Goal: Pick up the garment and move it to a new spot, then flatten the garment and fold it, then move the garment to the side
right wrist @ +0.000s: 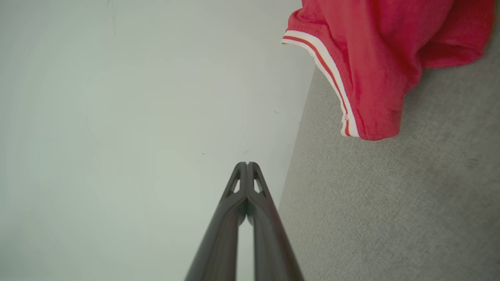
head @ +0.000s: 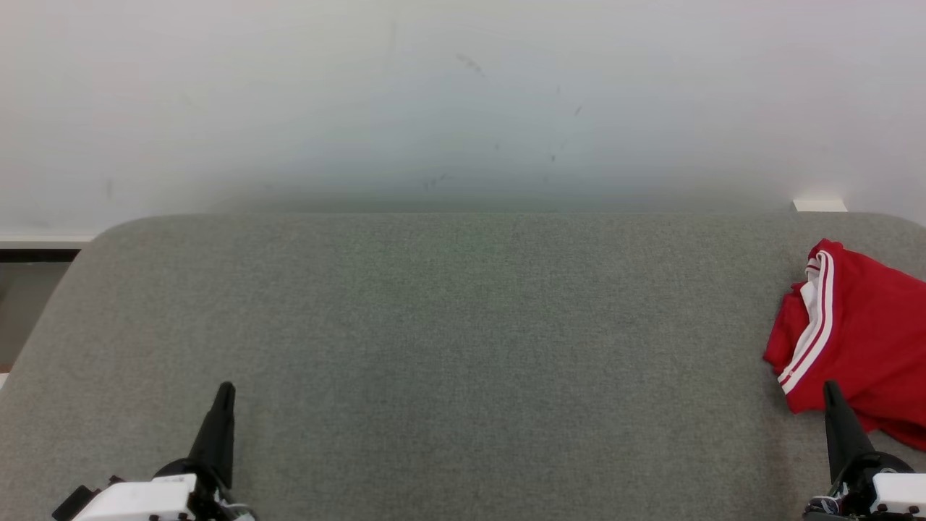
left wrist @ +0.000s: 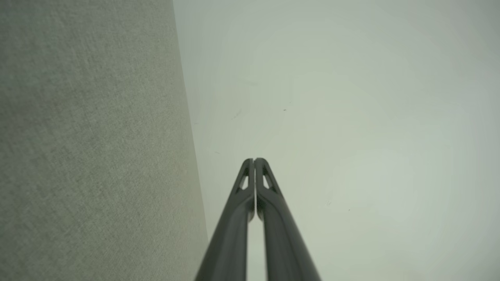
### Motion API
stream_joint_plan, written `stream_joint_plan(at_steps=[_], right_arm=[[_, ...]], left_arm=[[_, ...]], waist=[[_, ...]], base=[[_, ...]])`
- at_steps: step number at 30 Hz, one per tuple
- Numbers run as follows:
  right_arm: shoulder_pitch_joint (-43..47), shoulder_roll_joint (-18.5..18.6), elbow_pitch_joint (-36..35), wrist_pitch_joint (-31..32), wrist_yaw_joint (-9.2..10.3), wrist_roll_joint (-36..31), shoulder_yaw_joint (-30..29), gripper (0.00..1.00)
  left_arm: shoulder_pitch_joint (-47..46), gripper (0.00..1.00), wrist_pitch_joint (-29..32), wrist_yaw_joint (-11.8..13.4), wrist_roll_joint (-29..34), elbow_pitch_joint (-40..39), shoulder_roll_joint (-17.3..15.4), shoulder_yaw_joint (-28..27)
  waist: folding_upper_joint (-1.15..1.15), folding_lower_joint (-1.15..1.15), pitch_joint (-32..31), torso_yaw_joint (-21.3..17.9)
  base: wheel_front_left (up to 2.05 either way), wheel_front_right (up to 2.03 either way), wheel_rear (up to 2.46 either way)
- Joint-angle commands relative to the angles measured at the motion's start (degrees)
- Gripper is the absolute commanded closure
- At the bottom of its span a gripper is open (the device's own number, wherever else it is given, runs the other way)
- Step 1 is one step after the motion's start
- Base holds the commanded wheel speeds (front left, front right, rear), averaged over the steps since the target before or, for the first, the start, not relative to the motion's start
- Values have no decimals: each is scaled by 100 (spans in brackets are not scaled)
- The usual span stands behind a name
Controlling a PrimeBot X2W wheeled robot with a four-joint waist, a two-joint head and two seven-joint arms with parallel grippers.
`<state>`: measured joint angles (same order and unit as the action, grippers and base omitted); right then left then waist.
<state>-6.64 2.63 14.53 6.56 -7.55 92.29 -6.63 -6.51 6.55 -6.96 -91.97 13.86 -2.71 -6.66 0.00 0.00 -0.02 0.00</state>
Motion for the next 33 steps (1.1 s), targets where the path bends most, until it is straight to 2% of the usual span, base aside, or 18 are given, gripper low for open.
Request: stream_joint_plan(at_steps=[1,33], right_arm=[[-47,47,0,28,12,5,-4,100],[-47,47,0,28,12,5,-4,100]], left_arm=[[-26,100,26,-14,-65,-19,-32,-15],[-26,100,26,-14,-65,-19,-32,-15]], waist=[[0,0,0,0],[0,0,0,0]], base=[[0,0,0],[0,0,0]])
